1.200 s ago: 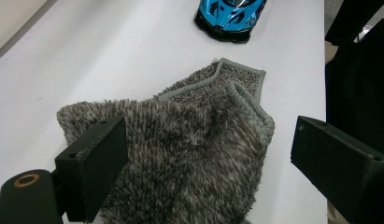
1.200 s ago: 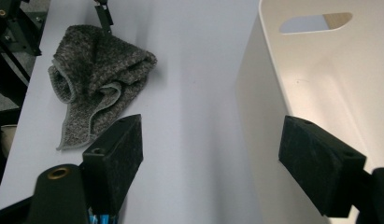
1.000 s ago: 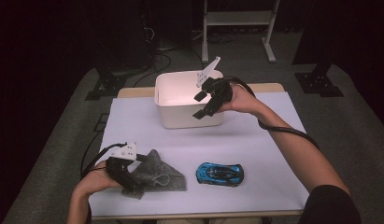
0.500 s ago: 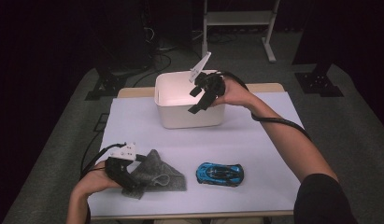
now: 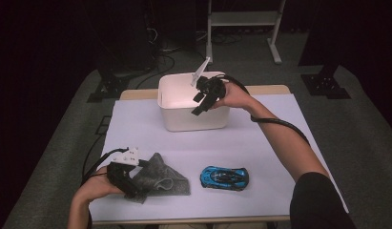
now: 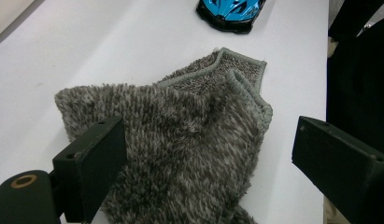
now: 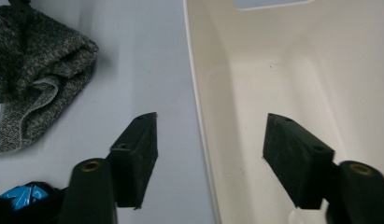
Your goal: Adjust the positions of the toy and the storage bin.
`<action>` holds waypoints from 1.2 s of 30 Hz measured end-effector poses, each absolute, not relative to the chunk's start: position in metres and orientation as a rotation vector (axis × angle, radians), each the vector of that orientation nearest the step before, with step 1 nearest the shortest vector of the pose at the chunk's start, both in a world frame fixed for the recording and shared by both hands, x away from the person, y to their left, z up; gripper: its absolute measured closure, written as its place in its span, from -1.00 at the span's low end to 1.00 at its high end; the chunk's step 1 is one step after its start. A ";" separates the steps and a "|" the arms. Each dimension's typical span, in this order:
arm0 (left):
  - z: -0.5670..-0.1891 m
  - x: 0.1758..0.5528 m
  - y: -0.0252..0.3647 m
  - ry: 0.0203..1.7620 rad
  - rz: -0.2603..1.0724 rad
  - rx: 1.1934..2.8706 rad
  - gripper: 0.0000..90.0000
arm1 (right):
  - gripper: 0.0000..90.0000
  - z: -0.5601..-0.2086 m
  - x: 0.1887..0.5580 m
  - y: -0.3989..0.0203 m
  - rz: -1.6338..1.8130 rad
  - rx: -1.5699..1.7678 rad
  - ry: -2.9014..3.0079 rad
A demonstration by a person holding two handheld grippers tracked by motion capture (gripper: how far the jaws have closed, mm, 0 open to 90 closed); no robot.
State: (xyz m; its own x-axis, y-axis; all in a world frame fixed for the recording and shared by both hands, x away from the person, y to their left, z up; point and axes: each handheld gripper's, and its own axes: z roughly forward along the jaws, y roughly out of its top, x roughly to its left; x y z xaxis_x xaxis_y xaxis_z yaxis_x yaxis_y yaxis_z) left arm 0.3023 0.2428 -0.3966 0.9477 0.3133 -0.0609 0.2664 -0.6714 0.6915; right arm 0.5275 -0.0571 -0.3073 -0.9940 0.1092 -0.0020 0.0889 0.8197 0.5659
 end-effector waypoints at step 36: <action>-0.397 0.300 0.244 0.394 0.072 2.339 -0.79 | 0.83 -0.325 0.521 -0.066 0.775 0.227 3.029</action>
State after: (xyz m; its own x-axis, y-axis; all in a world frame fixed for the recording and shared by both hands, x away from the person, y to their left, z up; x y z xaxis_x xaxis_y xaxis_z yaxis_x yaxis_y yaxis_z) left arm 0.2996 0.2437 -0.3969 0.9510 0.3024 -0.0641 0.2603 -0.6716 0.6937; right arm 0.5210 -0.0662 -0.3252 -0.9895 0.1414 0.0292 0.1380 0.8673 0.4784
